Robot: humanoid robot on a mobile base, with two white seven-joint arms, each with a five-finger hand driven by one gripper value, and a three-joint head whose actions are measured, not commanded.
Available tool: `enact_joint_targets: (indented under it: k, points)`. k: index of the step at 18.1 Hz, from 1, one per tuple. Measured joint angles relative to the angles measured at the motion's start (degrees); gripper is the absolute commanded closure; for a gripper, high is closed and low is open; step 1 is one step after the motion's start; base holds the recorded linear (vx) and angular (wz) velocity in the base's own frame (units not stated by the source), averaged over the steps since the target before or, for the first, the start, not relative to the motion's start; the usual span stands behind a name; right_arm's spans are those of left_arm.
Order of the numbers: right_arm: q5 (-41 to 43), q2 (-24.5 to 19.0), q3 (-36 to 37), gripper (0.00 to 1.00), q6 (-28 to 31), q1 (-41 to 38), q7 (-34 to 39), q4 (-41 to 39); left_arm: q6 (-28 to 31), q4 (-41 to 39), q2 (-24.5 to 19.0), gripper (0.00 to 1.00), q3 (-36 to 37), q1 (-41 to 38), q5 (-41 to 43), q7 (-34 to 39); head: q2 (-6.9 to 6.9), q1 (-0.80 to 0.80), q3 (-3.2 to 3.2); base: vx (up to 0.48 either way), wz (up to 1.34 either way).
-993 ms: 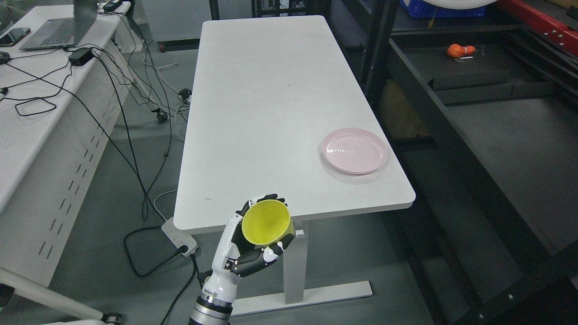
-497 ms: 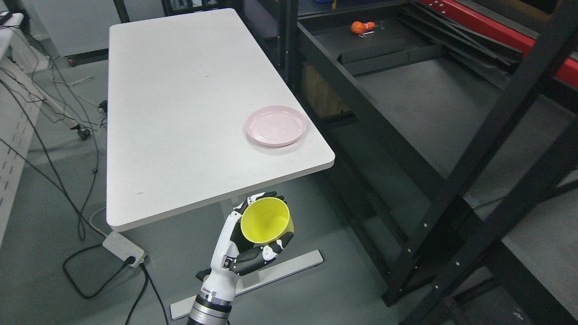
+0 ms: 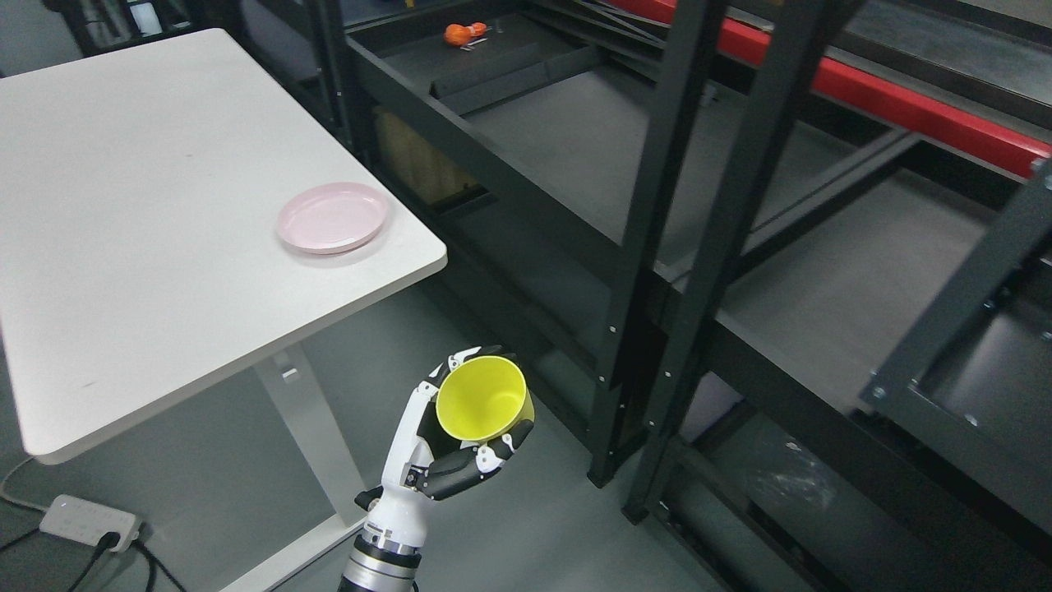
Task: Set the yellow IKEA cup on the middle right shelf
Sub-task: 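Turn toward the metal shelving while holding the cup in the left hand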
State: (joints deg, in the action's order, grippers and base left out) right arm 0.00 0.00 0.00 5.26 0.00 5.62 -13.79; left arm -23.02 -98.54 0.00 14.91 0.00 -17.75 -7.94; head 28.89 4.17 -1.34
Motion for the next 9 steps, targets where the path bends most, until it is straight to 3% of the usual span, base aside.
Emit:
enact_joint_targets:
  k: [9]
  points:
    - [0.0,0.0,0.0,0.01,0.0,0.0,0.0,0.0,0.08,-0.43,0.0,1.0,-0.07,0.0,0.0,-0.06,0.0,0.0,0.0,-0.19,-0.82]
